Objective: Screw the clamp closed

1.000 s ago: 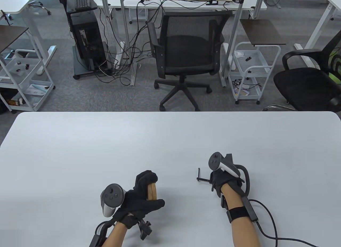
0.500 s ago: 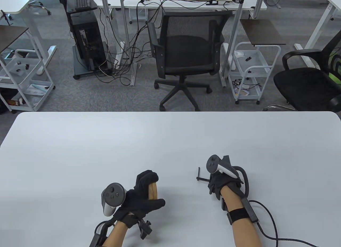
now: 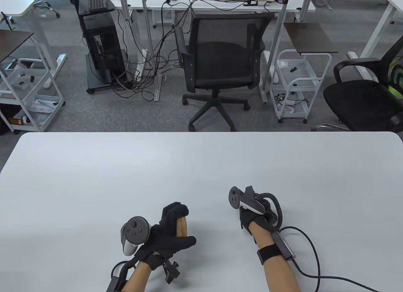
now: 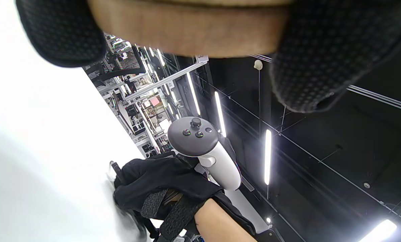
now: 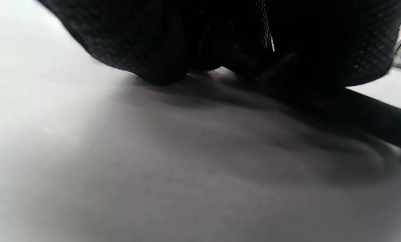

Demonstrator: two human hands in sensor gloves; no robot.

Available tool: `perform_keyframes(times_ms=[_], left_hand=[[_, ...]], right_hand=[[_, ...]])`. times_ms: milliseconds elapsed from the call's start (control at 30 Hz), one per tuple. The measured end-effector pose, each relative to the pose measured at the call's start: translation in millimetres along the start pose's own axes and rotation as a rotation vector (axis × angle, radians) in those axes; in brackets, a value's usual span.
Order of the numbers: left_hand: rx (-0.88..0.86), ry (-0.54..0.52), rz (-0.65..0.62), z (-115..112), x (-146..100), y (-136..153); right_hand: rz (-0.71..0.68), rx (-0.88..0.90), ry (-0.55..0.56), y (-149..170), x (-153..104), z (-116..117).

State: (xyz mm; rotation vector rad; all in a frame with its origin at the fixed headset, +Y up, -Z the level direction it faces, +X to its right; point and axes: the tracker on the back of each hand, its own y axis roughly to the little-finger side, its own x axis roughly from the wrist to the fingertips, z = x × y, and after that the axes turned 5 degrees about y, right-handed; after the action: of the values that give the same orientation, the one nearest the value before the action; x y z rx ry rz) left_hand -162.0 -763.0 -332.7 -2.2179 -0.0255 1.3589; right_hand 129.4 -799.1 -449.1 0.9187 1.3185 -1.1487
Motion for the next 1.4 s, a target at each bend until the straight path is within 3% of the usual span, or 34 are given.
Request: perform_keyframes(times_ms=[133, 367, 533, 633, 767, 900, 933, 1000, 1167, 1400], left_hand=[[-0.004, 0.001, 0.004, 0, 1, 1], [-0.012, 0.011, 0.015, -3, 0, 4], [-0.075, -0.003, 0.013, -4, -1, 6], [-0.107, -0.006, 0.005, -6, -1, 5], [-0.118, -0.004, -0.002, -8, -2, 4], [-0.124, -0.020, -0.003, -9, -2, 4], [-0.140, -0.017, 0.000, -10, -2, 4], [-0.156, -0.011, 0.000, -13, -1, 4], [-0.162, 0.038, -0.011, -25, 0, 1], [-0.189, 0.128, -0.076, -45, 4, -15]], right_hand=[[0.000, -0.043, 0.009, -1, -10, -5], [0.037, 0.139, 0.254, 25, -37, -38], [0.083, 0.501, 0.478, 53, -69, -55], [0.131, 0.996, 0.534, 71, -88, -54], [0.105, 1.593, 0.489, 73, -101, -39], [0.028, 2.021, 0.405, 53, -104, -14], [0.013, 2.166, 0.340, 44, -105, -8], [0.003, 2.301, 0.287, 33, -108, -3], [-0.046, 2.384, 0.271, 15, -116, 1], [-0.118, 2.479, 0.142, -10, -121, 2]])
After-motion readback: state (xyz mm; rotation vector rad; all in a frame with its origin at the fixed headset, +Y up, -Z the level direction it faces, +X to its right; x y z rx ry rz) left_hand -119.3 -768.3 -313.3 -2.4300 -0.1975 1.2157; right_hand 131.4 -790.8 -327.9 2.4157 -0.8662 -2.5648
